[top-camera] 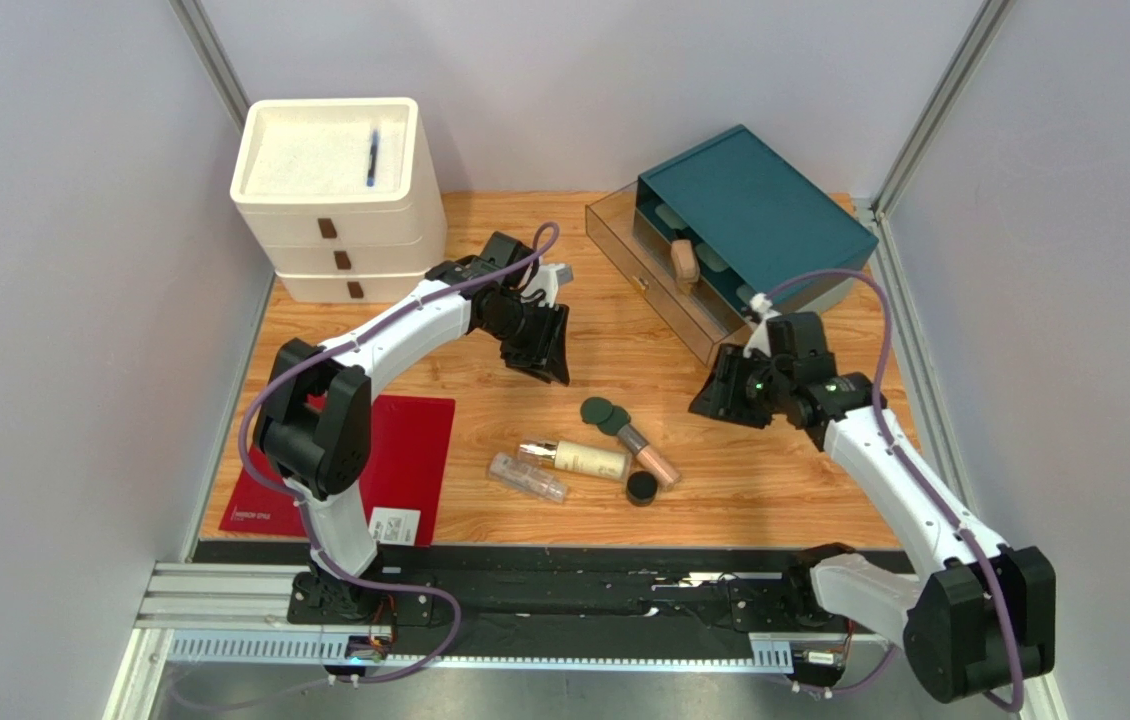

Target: Organize the makeup

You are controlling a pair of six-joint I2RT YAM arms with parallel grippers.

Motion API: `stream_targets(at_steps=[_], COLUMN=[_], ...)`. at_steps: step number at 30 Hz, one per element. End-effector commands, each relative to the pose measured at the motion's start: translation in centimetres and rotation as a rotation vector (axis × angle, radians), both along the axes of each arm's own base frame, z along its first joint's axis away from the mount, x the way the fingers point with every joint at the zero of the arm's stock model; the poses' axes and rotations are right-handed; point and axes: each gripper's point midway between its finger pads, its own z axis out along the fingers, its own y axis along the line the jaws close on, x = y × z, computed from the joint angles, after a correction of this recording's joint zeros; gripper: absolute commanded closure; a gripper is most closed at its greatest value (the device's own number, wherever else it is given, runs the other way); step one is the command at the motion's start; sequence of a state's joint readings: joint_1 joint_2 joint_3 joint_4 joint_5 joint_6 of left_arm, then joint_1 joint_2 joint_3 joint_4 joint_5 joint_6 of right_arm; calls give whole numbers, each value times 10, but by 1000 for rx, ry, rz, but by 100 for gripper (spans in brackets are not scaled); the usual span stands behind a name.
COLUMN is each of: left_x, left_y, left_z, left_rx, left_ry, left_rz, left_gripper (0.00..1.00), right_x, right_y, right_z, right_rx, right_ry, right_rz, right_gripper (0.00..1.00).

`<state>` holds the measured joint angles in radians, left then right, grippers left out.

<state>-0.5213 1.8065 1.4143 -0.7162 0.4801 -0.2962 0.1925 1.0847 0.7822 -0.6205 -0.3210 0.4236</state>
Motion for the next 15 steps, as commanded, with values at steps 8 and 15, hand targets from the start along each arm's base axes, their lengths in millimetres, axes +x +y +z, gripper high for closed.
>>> stream_targets(at_steps=[8,15], left_x=[0,-3], left_y=[-2,1], left_z=[8,8], left_rx=[-37,-30], left_ry=[-17,-18], left_rz=[1,3], left_gripper=[54,54], right_x=[-1,16], right_y=[76,106], right_z=[-47,-62], right_rx=[-240,-410], right_ry=[19,20], right_rz=[363,448], right_gripper=[51,49])
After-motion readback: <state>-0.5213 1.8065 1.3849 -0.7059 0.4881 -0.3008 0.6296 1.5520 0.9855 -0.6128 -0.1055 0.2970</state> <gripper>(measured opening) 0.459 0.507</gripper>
